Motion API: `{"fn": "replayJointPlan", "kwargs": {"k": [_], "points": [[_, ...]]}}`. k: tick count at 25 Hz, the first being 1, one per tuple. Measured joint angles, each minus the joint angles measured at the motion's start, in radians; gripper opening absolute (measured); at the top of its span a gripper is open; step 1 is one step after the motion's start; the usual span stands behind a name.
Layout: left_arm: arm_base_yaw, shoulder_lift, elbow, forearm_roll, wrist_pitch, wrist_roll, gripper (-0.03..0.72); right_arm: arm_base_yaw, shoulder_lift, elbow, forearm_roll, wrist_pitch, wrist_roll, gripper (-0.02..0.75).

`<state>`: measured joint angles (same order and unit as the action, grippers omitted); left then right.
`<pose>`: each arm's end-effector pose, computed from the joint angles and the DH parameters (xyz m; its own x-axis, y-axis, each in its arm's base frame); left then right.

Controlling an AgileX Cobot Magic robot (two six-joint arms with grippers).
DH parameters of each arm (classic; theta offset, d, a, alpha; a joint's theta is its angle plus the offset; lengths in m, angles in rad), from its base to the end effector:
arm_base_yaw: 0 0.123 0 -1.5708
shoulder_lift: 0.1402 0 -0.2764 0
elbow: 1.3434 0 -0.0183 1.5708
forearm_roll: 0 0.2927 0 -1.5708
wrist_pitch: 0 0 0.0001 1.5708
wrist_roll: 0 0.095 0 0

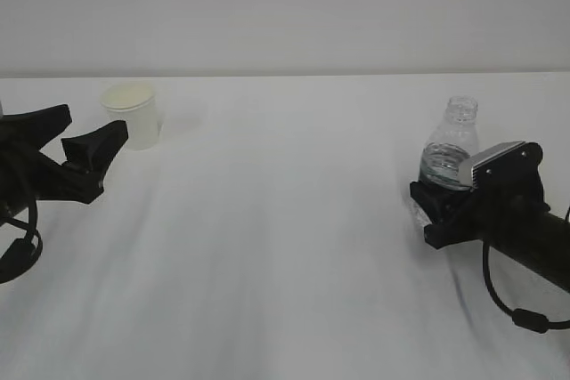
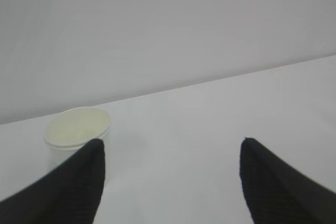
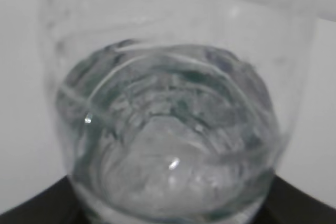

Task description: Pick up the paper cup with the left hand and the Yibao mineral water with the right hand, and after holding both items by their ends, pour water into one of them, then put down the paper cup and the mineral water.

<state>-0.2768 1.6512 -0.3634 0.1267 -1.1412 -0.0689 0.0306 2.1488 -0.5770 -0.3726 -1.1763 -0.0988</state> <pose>0.2641 -0.0864 0.1205 -0.0661 0.0024 -0.9978 0.3808 0.9244 -0.0230 0.3087 0.0414 0.0116 -0.2329 -0.2383 -0.9429 -0.4160 0.9007 -0.1250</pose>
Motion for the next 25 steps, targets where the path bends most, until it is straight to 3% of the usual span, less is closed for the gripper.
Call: {"fn": "replayJointPlan", "kwargs": {"k": [25], "points": [[0.000, 0.000, 0.000, 0.000, 0.000, 0.000, 0.547, 0.000, -0.282, 0.260, 0.127, 0.056, 0.026, 0.411]]}}
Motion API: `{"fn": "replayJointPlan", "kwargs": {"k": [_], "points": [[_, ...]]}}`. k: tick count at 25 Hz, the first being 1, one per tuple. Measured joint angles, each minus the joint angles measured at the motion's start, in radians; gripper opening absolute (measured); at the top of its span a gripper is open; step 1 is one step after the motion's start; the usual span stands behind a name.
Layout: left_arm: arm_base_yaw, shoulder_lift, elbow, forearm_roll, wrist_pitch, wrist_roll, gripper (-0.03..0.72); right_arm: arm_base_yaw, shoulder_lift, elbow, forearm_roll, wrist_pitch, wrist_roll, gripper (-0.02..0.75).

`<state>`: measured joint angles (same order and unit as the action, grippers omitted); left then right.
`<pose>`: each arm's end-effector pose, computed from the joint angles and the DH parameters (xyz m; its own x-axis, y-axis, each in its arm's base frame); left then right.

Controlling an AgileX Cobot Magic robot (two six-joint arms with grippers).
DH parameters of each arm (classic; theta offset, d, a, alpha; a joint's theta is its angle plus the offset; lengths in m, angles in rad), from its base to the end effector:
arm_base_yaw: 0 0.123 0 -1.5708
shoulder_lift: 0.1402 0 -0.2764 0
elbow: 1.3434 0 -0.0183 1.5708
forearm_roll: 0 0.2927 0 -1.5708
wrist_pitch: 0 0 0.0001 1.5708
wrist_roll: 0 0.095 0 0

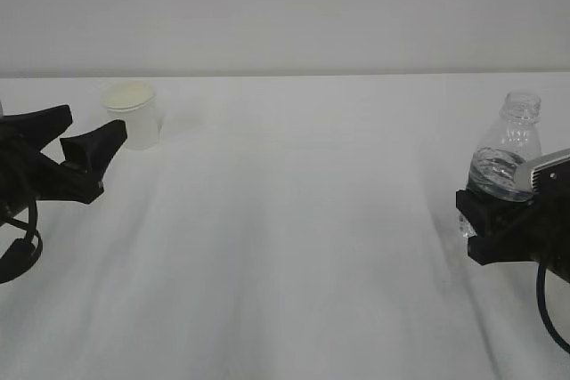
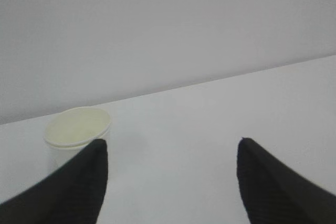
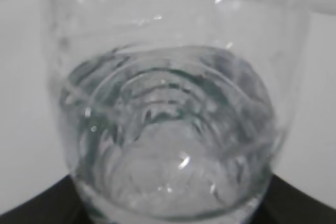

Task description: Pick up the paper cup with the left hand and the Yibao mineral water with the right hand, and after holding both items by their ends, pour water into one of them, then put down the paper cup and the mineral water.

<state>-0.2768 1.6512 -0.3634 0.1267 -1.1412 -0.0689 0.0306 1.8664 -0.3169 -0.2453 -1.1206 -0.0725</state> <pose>0.2641 -0.0864 0.1205 -0.0661 0.0024 -0.9978 0.3808 0.9244 -0.0230 0.2527 0.0285 0.0524 -0.2983 -0.1849 -0.9364 -0.2934 0.9513 -0.0944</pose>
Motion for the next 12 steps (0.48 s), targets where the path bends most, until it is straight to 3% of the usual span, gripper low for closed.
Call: {"fn": "replayJointPlan", "kwargs": {"k": [8, 12], "points": [[0.000, 0.000, 0.000, -0.009, 0.000, 0.000, 0.458, 0.000, -0.101, 0.046, 0.004, 0.002, 0.025, 0.410], [0.000, 0.017, 0.000, -0.080, 0.000, 0.000, 0.453, 0.000, -0.128, 0.049, 0.006, 0.002, 0.032, 0.410]]}}
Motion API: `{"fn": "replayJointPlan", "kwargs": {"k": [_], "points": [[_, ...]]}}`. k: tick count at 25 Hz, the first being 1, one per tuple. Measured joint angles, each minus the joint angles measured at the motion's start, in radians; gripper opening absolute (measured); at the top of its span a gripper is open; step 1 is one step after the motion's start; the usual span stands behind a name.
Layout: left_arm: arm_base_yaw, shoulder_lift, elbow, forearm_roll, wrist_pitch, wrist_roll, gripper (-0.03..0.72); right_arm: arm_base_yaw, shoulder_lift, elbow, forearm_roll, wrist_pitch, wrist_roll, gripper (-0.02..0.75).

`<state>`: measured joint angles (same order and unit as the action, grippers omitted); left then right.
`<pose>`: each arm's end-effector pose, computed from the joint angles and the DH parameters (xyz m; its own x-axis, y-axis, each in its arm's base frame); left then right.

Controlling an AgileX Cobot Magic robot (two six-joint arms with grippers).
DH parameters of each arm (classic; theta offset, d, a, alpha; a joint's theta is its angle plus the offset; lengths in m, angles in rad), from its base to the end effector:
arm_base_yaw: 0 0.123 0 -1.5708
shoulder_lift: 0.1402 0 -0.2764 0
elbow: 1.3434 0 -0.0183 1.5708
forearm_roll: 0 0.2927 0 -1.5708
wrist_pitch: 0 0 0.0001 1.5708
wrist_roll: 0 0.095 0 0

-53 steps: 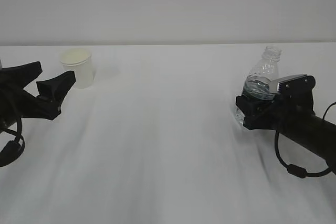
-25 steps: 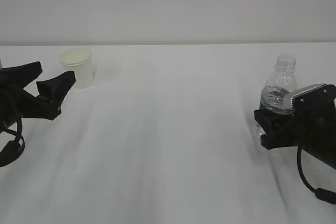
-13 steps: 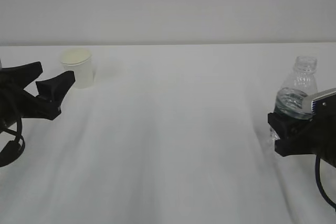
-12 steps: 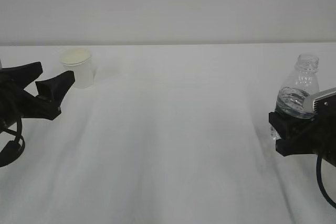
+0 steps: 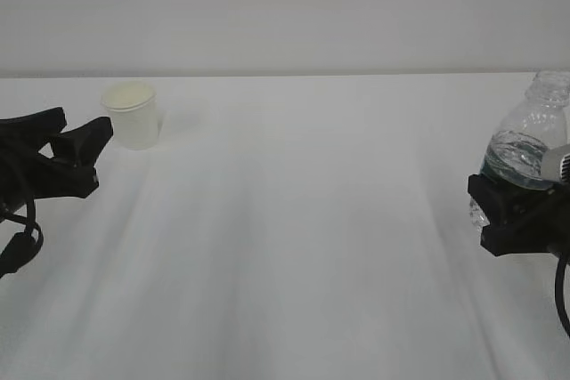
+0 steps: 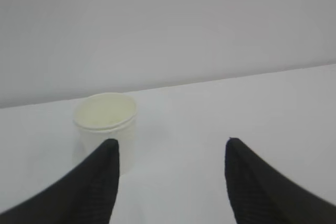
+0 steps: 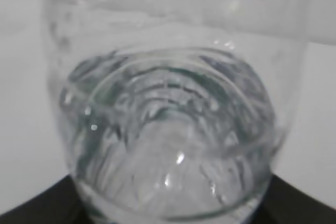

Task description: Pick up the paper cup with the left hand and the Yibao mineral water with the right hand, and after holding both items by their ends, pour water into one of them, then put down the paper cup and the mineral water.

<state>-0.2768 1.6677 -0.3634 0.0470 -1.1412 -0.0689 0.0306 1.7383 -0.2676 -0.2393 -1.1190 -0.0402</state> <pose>0.2664 -0.0799 0.1161 -0.0887 -0.0260 -0.9957 0.3100 0.9493 -0.0524 0.2447 0.0277 0.0769 -0.2352 -0.1497 -0.9604 -0.2722 0.9587 -0.0828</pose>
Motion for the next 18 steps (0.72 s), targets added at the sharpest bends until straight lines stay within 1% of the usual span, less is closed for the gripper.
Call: {"fn": "replayJointPlan", "kwargs": {"k": [2, 8, 11, 18], "points": [[0.000, 0.024, -0.001, -0.031, 0.000, 0.000, 0.470, 0.000, -0.006, 0.000, -0.002, 0.000, 0.002, 0.410], [0.000, 0.143, -0.004, -0.047, 0.000, 0.000, 0.599, 0.000, -0.018, 0.000, -0.012, 0.001, 0.004, 0.410], [0.000, 0.207, -0.018, -0.047, 0.000, 0.000, 0.618, 0.000, -0.018, 0.000, -0.016, 0.002, 0.004, 0.410], [0.000, 0.271, -0.056, -0.052, 0.000, 0.000, 0.622, 0.000, -0.018, 0.000, -0.019, 0.002, 0.004, 0.410]]}}
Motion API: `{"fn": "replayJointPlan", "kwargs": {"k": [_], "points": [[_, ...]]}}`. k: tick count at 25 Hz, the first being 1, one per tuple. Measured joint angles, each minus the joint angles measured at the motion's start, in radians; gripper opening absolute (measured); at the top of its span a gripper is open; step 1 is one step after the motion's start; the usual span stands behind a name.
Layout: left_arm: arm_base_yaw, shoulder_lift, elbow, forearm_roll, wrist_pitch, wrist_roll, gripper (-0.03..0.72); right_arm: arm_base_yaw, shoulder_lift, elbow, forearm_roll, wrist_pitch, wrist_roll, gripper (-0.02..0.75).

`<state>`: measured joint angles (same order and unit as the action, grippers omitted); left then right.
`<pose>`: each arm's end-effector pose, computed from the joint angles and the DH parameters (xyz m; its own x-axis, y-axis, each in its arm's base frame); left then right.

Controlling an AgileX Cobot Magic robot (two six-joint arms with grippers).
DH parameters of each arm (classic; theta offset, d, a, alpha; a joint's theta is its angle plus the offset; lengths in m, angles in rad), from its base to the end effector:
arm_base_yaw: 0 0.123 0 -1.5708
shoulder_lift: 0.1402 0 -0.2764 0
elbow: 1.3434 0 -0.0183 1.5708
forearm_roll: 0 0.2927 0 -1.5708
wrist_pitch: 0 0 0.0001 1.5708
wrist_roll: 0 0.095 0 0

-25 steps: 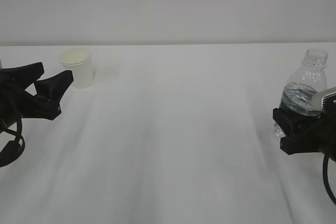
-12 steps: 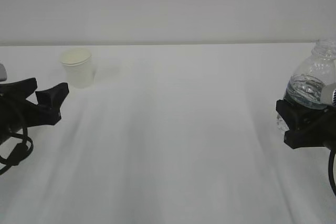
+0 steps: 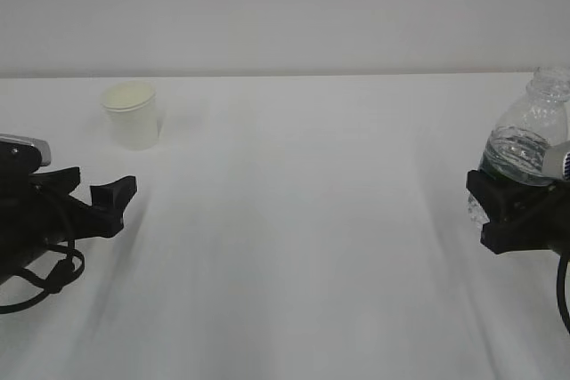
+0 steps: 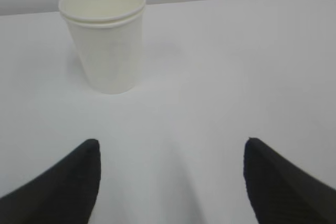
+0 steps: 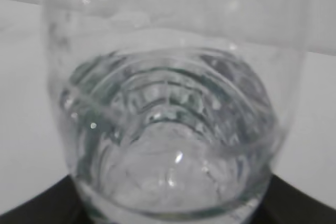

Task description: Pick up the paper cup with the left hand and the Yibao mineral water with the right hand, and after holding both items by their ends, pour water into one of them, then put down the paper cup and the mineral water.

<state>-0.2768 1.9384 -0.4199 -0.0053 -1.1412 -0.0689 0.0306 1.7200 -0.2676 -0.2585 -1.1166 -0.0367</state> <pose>0.2735 -0.0772 0.0499 -0.2936 0.0095 -0.9559 0.2486 0.9663 -0.0667 0.2450 0.0293 0.0811 -0.2178 -0.1543 -0.9637 -0.2879 0.9536 -0.0876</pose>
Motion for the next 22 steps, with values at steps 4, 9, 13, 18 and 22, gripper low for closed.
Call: {"fn": "replayJointPlan", "kwargs": {"k": [4, 9, 13, 18, 22], "points": [[0.000, 0.006, -0.006, -0.016, -0.003, 0.000, 0.622, 0.000, 0.000, 0.000, -0.002, 0.000, 0.000, 0.410], [0.000, 0.006, -0.008, -0.075, -0.003, 0.000, 0.622, 0.000, 0.000, 0.000, -0.002, 0.000, 0.000, 0.409], [0.000, 0.007, -0.025, -0.106, -0.003, 0.000, 0.622, 0.000, 0.000, 0.000, -0.004, 0.000, 0.000, 0.409], [0.000, 0.007, -0.029, -0.111, -0.003, 0.000, 0.582, 0.000, 0.000, 0.000, -0.004, 0.000, 0.000, 0.409], [0.000, 0.007, -0.029, -0.111, -0.003, 0.000, 0.508, 0.000, 0.000, 0.000, -0.004, 0.000, 0.000, 0.409]]}}
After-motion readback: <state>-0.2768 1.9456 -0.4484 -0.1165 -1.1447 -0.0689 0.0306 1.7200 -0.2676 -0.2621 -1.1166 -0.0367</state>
